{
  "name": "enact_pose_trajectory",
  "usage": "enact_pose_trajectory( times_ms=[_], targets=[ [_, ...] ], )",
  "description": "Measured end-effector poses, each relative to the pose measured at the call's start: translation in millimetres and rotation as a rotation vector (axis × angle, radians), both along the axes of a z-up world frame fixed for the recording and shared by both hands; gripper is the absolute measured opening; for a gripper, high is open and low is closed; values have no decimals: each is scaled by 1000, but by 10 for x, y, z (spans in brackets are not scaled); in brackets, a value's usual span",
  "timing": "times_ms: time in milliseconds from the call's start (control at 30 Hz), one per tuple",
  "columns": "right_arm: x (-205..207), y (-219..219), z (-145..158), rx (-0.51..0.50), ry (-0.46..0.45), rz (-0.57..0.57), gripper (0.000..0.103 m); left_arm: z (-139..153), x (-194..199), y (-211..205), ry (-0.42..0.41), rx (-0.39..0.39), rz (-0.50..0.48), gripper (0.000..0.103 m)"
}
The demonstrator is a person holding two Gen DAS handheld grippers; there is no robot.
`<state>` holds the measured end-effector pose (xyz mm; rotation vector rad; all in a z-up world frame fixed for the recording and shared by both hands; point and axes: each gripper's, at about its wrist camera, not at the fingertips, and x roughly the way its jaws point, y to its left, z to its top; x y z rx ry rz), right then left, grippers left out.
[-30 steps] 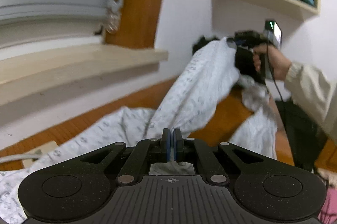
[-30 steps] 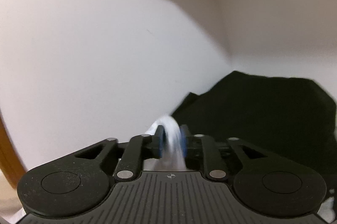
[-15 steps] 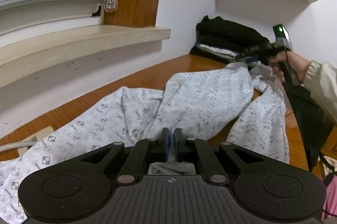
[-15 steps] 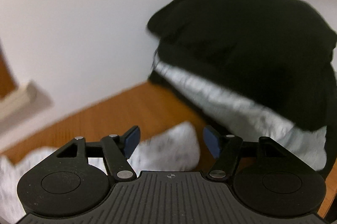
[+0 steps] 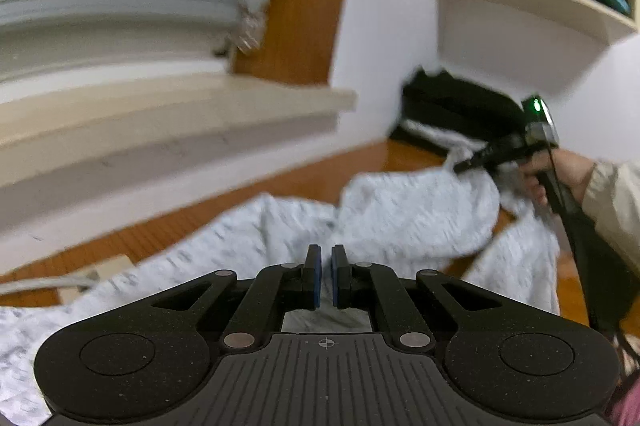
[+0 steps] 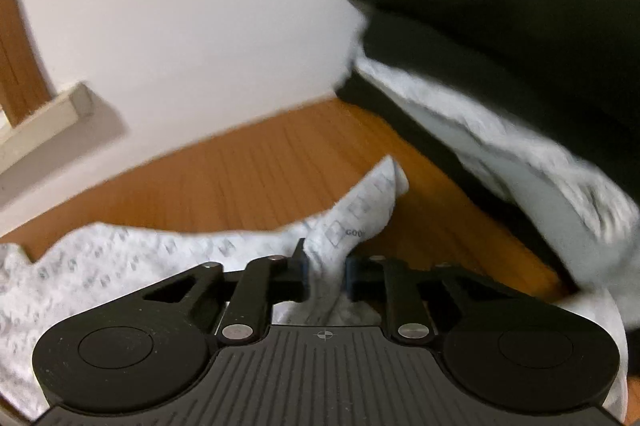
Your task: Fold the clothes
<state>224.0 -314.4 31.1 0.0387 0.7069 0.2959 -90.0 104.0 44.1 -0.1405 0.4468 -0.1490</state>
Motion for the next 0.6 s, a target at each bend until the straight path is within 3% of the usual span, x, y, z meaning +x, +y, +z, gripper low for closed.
enact_pose_trajectory(
  times_ms=[133, 200, 333, 433, 500, 600],
  targets=[
    [17, 153, 398, 51, -255, -71, 14, 57, -44, 161, -46, -63, 53, 5],
    [36, 178, 555, 90, -326, -123, 22, 31, -14, 170, -25, -51, 60, 5],
    [55, 276, 645, -8, -343, -178, 57, -23, 36, 99, 16, -12, 40, 5],
    [-33, 190, 565, -10, -316, -148, 66, -44, 44, 26, 26, 5, 13, 7],
    [-85, 109, 469, -6, -270, -123, 72, -60, 45, -7, 28, 13, -3, 23],
    [-194, -27, 295, 19, -188, -71, 76, -94, 40, -53, 36, 31, -21, 23]
  ],
)
